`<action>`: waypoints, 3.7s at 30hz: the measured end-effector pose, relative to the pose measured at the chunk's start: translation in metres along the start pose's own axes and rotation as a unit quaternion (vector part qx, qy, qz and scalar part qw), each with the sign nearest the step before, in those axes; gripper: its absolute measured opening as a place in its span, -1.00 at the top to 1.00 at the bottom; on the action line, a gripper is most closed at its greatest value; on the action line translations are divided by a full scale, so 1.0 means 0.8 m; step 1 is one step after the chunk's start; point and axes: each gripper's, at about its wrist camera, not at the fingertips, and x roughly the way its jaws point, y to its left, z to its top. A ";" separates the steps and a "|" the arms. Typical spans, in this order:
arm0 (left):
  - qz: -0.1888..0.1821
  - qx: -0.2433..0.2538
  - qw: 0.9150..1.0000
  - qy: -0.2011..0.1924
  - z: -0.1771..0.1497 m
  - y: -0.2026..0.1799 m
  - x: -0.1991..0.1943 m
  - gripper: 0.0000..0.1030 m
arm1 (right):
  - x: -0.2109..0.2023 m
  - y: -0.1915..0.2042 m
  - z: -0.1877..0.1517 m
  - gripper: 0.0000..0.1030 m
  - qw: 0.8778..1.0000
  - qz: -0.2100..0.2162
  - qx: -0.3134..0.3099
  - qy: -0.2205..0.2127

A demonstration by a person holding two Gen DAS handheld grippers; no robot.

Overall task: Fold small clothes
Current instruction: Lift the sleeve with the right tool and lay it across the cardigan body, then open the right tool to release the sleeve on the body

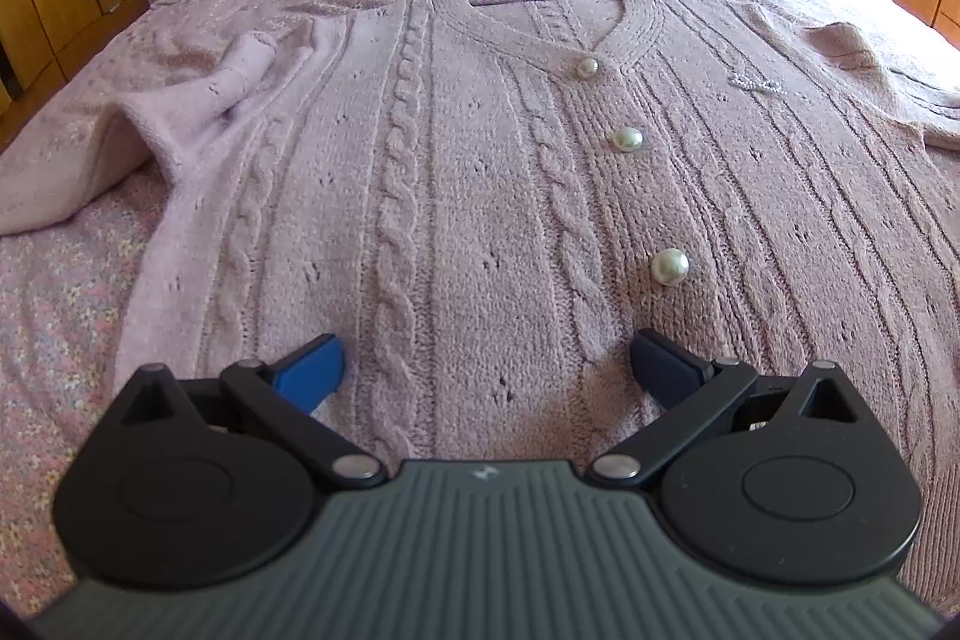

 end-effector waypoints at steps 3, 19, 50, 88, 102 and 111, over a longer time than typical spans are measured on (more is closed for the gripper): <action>-0.002 0.007 1.000 -0.008 -0.001 0.000 -0.002 -1.00 | -0.028 0.011 0.008 0.73 1.000 0.008 -0.010 -0.010; -0.014 0.002 0.999 -0.034 0.018 0.040 -0.040 -1.00 | -0.145 0.177 -0.010 0.73 0.989 0.134 -0.058 -0.009; 0.060 -0.075 0.993 -0.067 0.031 0.183 -0.063 -1.00 | -0.201 0.547 -0.270 0.72 0.938 0.250 -0.210 0.113; -0.019 0.085 0.988 -0.127 0.116 0.030 -0.023 -1.00 | -0.193 0.360 -0.252 -0.50 0.945 0.164 -0.202 0.197; -0.023 0.152 0.978 -0.144 0.134 -0.057 0.051 -0.61 | -0.178 0.312 -0.237 -0.50 0.965 0.171 -0.147 0.131; -0.031 0.235 0.959 -0.158 0.135 -0.102 0.077 -0.61 | -0.147 0.301 -0.257 -0.50 0.963 0.179 -0.126 0.158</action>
